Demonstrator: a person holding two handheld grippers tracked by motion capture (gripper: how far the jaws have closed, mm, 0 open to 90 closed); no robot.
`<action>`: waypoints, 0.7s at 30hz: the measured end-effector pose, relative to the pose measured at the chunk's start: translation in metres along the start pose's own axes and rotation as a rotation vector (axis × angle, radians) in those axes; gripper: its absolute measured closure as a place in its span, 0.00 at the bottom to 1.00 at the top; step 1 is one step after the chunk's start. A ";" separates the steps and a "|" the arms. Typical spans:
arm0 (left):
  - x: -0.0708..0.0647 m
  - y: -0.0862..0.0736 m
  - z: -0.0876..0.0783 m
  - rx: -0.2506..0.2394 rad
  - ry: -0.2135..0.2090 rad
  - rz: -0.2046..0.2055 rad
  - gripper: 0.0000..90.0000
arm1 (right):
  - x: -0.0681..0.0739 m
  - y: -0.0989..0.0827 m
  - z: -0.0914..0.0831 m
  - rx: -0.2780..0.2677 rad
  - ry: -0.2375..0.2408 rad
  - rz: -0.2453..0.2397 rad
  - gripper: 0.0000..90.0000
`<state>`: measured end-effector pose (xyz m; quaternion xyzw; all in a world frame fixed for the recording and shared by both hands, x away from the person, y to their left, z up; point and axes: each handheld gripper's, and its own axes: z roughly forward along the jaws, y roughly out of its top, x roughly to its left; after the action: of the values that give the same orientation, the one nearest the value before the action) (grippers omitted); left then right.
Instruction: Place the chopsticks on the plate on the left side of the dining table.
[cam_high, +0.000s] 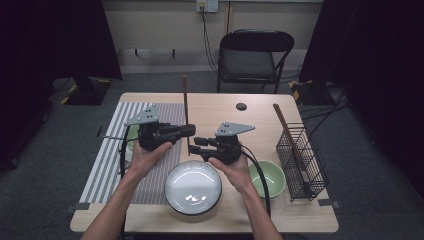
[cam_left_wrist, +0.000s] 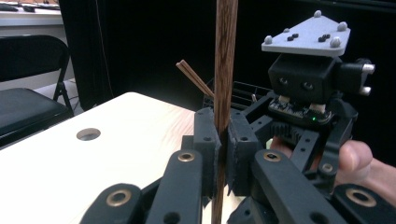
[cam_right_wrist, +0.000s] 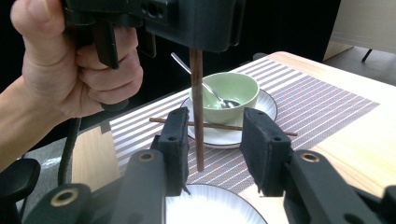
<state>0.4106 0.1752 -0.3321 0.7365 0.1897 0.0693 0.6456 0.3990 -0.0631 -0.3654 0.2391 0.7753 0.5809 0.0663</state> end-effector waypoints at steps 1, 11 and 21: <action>0.000 0.000 0.000 0.010 0.001 0.007 0.94 | 0.000 0.000 0.001 0.001 0.004 0.002 0.71; 0.000 -0.003 0.004 0.007 0.000 -0.006 0.94 | 0.000 -0.001 0.008 -0.003 0.024 0.012 0.92; 0.000 -0.003 0.004 0.015 -0.002 -0.002 0.94 | 0.003 -0.001 0.009 0.004 0.031 -0.015 0.96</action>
<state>0.4116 0.1718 -0.3357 0.7412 0.1904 0.0661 0.6404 0.3997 -0.0541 -0.3690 0.2244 0.7790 0.5825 0.0584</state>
